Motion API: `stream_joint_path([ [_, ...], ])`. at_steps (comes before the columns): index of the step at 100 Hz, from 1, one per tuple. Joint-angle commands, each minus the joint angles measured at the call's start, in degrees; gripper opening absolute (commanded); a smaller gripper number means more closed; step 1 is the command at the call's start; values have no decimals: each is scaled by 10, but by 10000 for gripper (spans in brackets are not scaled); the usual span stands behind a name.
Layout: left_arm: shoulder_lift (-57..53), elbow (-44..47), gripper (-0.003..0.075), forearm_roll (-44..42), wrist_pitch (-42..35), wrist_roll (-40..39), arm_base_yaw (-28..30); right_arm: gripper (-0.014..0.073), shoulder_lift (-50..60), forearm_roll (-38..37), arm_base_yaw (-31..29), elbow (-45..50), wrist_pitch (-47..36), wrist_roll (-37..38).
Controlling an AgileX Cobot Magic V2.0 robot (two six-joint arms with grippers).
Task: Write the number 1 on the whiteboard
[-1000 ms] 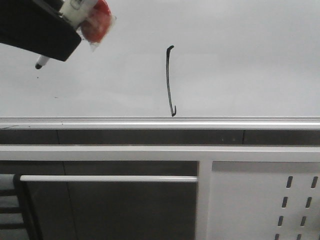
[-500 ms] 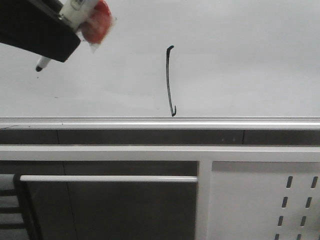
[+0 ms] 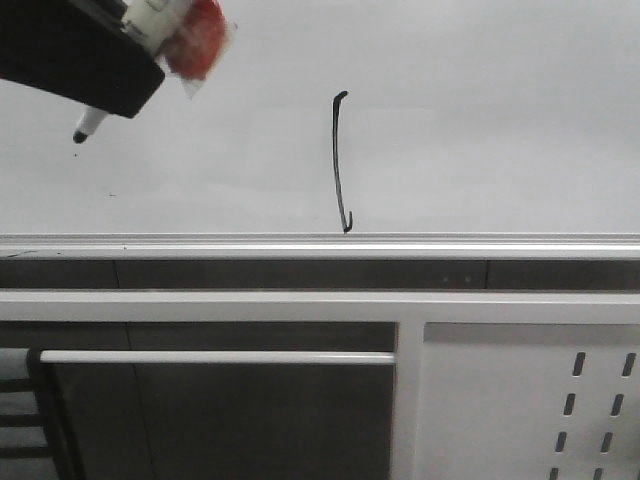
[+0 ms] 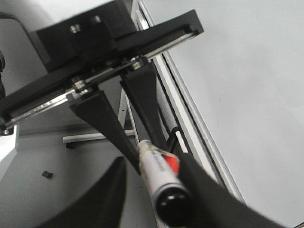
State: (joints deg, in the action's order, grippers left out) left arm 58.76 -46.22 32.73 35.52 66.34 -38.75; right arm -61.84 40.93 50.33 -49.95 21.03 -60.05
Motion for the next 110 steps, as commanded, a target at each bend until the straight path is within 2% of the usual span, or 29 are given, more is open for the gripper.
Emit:
stream_joint_path([
  [1, -6, -20, -18, 39, -70, -22, 0, 366, 9, 7, -1, -17, -16, -3],
  [8, -6, -19, -18, 65, -87, -22, 0, 404, 17, 7, -1, -17, -27, -3],
  [18, -6, -12, -18, 123, -123, -22, 0, 399, 41, 3, -7, -17, -26, -3],
  [31, -6, 14, -18, 242, -205, -22, 0, 385, 95, 3, -40, -17, -13, 17],
  [36, -6, 27, -18, 285, -246, -22, 0, 330, 116, 3, -58, -17, -2, 33],
  [41, -6, 38, -18, 320, -287, -22, 0, 230, 138, 3, -78, -17, 13, 43],
  [53, -6, 59, -18, 368, -367, -22, 0, -78, 187, -1, -133, -16, 76, 46],
  [66, 8, 63, -18, 376, -422, -22, -21, -66, 226, -19, -179, -5, 119, 51],
  [82, 57, 63, -18, 387, -536, -37, -100, -66, 268, -19, -222, 23, 114, 51],
  [96, 109, 63, -18, 365, -677, -127, -171, -67, 300, -22, -244, 40, 92, 51],
  [110, 152, 63, -18, 252, -687, -267, -186, -67, 309, -32, -247, 42, 96, 51],
])
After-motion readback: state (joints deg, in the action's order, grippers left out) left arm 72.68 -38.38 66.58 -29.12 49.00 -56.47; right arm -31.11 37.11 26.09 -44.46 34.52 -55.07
